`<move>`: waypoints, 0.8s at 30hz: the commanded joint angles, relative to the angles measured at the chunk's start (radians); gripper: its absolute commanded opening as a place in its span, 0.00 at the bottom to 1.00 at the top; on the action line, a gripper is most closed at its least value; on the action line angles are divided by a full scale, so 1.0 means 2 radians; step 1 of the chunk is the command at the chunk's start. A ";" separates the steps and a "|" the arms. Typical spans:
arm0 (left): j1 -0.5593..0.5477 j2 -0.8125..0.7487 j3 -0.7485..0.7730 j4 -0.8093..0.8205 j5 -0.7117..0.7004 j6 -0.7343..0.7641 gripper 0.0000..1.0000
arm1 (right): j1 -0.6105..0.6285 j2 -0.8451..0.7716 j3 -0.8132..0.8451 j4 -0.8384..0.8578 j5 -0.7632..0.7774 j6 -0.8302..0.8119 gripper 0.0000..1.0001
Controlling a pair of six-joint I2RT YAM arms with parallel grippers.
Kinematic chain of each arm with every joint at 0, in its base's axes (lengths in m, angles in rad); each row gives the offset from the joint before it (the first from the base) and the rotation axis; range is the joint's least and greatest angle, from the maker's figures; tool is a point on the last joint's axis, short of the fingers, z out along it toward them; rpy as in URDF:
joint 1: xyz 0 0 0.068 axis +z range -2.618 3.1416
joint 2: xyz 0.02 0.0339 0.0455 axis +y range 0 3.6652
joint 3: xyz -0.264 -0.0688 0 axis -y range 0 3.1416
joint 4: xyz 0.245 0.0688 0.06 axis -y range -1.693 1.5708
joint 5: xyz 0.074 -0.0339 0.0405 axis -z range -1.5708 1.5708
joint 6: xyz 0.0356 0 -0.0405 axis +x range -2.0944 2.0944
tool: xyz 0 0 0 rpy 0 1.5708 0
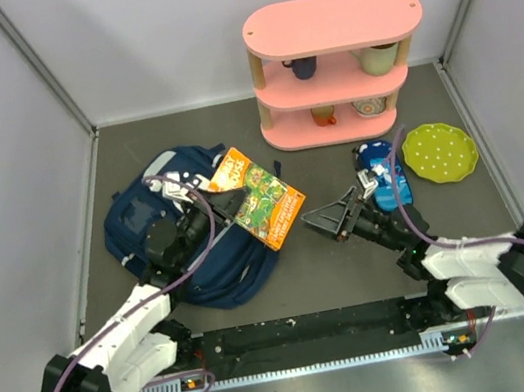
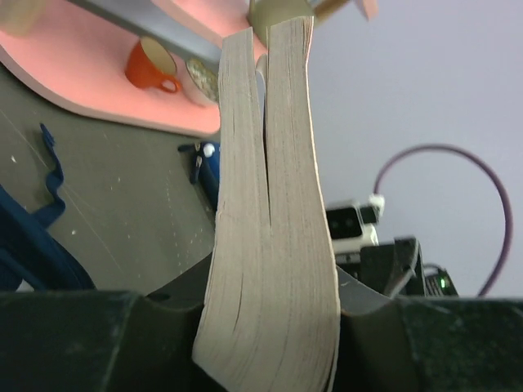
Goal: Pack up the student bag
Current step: Pick up the book from the center of the board.
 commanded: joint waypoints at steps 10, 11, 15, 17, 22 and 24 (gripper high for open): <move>0.003 -0.026 -0.005 0.112 -0.068 -0.113 0.00 | 0.073 -0.125 0.036 -0.168 0.160 -0.093 0.98; 0.002 -0.019 -0.008 0.122 -0.064 -0.119 0.00 | 0.072 -0.117 0.039 -0.158 0.156 -0.089 0.98; 0.003 -0.001 -0.018 0.155 -0.037 -0.143 0.00 | 0.072 -0.080 0.050 -0.105 0.131 -0.079 0.98; 0.003 0.008 -0.018 0.160 -0.022 -0.144 0.00 | 0.073 -0.059 0.050 -0.062 0.120 -0.072 0.98; 0.002 0.026 -0.024 0.182 -0.017 -0.155 0.00 | 0.073 -0.038 0.050 -0.022 0.110 -0.063 0.98; 0.002 0.030 -0.023 0.188 -0.014 -0.159 0.00 | 0.072 -0.036 0.049 -0.024 0.113 -0.061 0.98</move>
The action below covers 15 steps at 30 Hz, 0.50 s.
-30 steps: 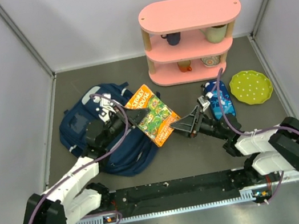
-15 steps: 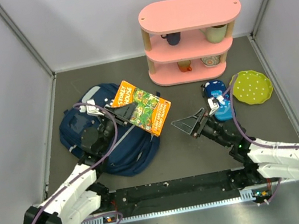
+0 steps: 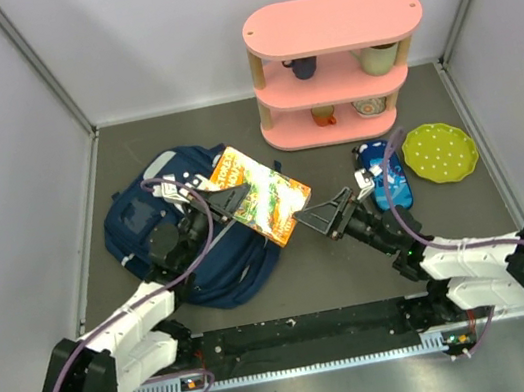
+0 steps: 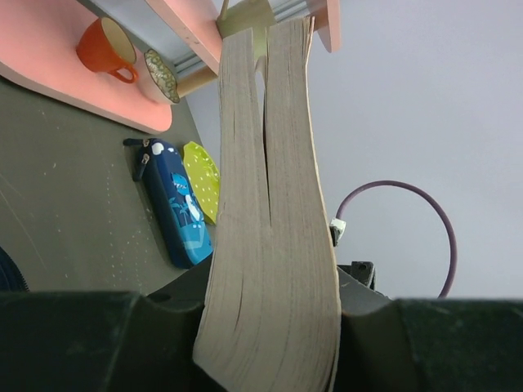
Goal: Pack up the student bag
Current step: Pick up the book from the center of the board.
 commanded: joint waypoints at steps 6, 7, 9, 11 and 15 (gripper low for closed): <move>-0.003 0.026 -0.006 0.136 0.021 -0.042 0.00 | 0.005 0.022 0.042 0.056 0.012 0.013 0.91; -0.005 0.031 -0.007 0.144 0.022 -0.045 0.00 | 0.005 0.032 0.052 0.057 0.010 0.013 0.90; -0.006 0.036 -0.008 0.147 0.022 -0.046 0.00 | 0.006 0.039 0.056 0.055 0.019 0.021 0.84; -0.008 0.043 -0.011 0.160 0.022 -0.049 0.00 | 0.006 0.051 0.050 0.073 0.022 0.035 0.79; -0.009 0.053 -0.014 0.172 0.019 -0.053 0.00 | 0.006 0.069 0.043 0.106 0.033 0.048 0.66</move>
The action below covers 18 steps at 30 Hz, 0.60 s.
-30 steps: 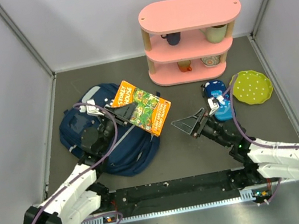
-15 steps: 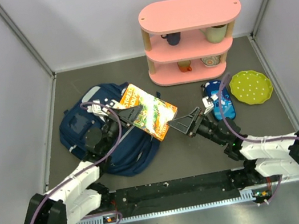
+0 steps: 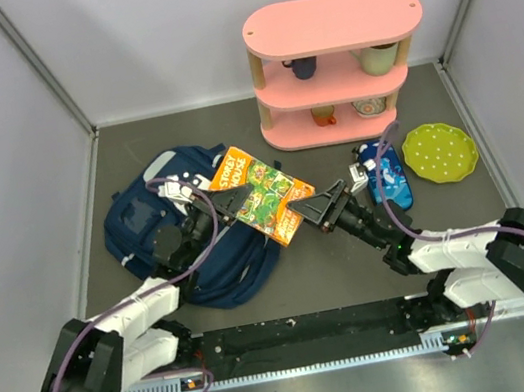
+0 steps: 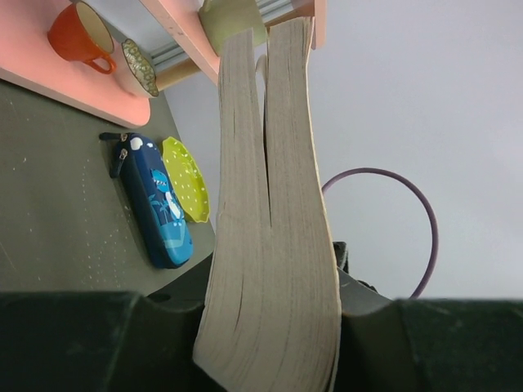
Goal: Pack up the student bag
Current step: Pick up the book from the center of the board.
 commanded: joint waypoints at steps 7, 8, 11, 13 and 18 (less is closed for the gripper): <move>-0.007 0.043 0.001 0.134 0.014 -0.032 0.00 | 0.006 0.034 0.007 0.093 0.013 0.018 0.42; -0.007 0.047 -0.001 0.144 0.013 -0.035 0.00 | 0.006 0.037 0.007 0.101 0.012 0.017 0.32; -0.007 0.059 0.000 0.153 0.022 -0.032 0.00 | 0.006 0.037 0.003 0.108 0.013 0.015 0.06; -0.007 0.059 0.004 0.140 0.038 -0.020 0.20 | 0.005 0.028 -0.003 0.100 0.019 0.008 0.00; -0.008 -0.018 0.066 -0.181 0.055 0.148 0.87 | -0.001 -0.087 -0.012 -0.095 0.070 -0.027 0.00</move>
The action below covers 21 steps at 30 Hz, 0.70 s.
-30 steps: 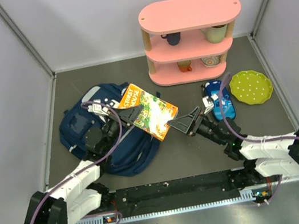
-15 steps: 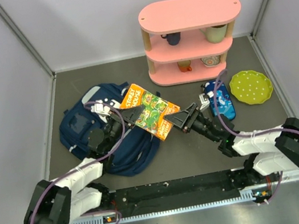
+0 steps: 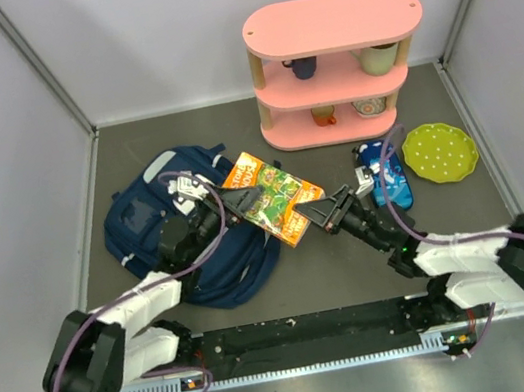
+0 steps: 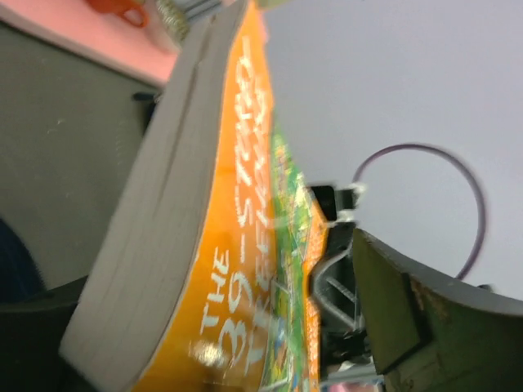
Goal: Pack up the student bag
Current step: Pick up the book from the center of the board.
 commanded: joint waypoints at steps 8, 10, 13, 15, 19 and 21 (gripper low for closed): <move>-0.006 -0.163 0.113 -0.548 -0.080 0.328 0.98 | -0.008 -0.306 -0.003 -0.403 0.181 -0.088 0.00; -0.009 -0.163 0.107 -0.581 -0.090 0.341 0.98 | -0.014 -0.352 -0.003 -0.454 0.197 -0.094 0.00; -0.024 -0.153 0.103 -0.608 -0.116 0.349 0.98 | -0.019 -0.401 -0.002 -0.502 0.213 -0.102 0.00; -0.046 -0.150 0.115 -0.628 -0.149 0.363 0.98 | -0.023 -0.419 0.000 -0.523 0.218 -0.114 0.00; -0.088 -0.149 0.140 -0.687 -0.232 0.373 0.98 | -0.035 -0.437 0.019 -0.550 0.207 -0.126 0.00; -0.106 -0.148 0.149 -0.697 -0.257 0.378 0.98 | -0.036 -0.434 0.026 -0.551 0.195 -0.138 0.00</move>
